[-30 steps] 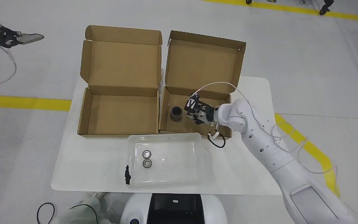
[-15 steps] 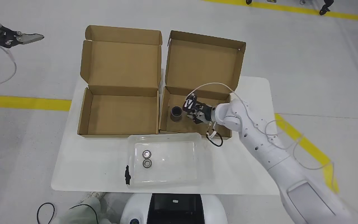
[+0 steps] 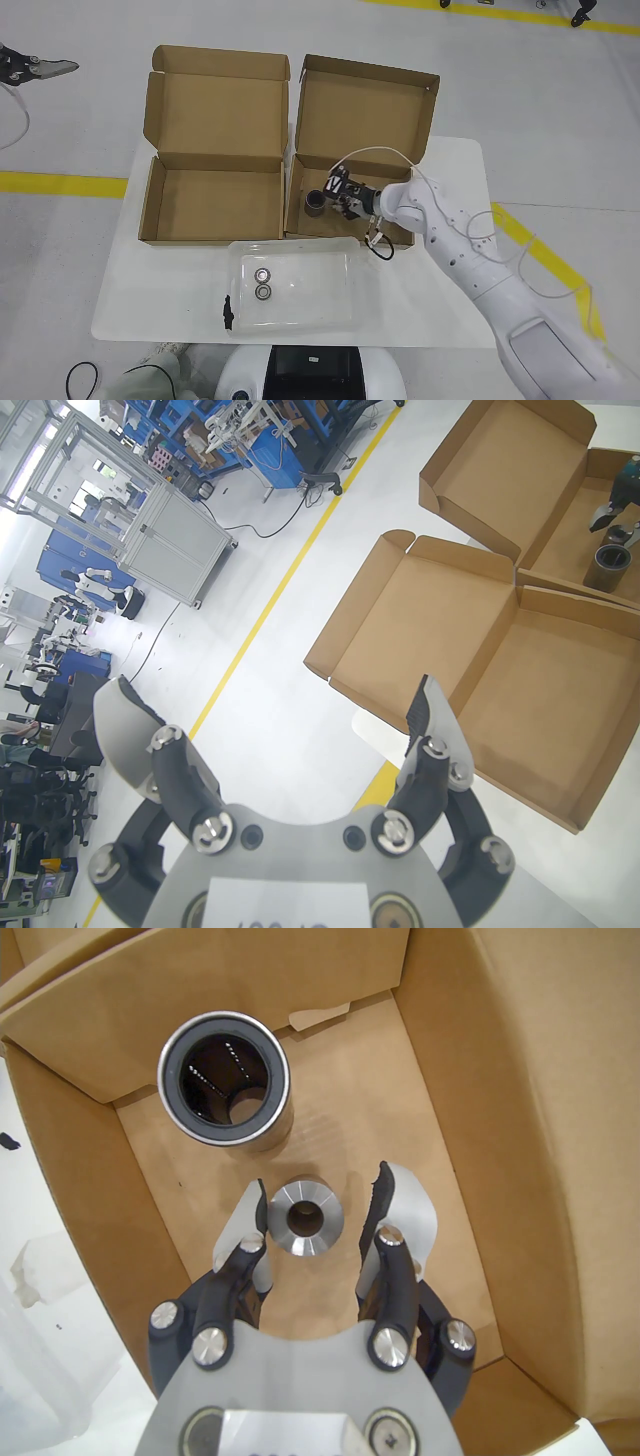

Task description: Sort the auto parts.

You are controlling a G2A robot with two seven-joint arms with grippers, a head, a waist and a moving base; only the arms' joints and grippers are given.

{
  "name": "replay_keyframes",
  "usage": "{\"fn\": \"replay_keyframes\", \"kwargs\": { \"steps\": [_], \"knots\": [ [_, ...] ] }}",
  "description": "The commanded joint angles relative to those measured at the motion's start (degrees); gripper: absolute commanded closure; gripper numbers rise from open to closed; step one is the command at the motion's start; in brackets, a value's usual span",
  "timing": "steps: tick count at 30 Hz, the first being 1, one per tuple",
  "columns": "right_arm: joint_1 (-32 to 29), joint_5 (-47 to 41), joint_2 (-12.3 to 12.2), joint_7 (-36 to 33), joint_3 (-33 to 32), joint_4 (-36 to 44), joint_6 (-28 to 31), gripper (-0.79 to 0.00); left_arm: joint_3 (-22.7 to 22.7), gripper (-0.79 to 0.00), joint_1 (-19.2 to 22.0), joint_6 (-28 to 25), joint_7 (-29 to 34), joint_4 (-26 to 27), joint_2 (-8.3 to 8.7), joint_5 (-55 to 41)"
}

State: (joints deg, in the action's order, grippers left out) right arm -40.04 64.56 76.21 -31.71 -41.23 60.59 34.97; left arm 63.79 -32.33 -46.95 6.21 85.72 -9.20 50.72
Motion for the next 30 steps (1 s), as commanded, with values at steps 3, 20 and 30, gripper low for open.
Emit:
{"fn": "replay_keyframes", "kwargs": {
  "steps": [3,20,30],
  "knots": [
    [0.36,-0.26,0.07,-0.61,-0.28,0.67,0.63,-0.357,0.0,-0.785,0.0,0.0,0.0,0.0,0.0,0.0],
    [-6.75,-2.25,-3.72,-6.8,-9.14,24.62,5.36,-0.425,0.0,-0.785,0.0,0.0,0.0,0.0,0.0,0.0],
    [-8.28,-5.86,-3.74,-6.99,-5.58,32.64,12.07,-0.489,0.0,-0.785,0.0,0.0,0.0,0.0,0.0,0.0]
  ]
}}
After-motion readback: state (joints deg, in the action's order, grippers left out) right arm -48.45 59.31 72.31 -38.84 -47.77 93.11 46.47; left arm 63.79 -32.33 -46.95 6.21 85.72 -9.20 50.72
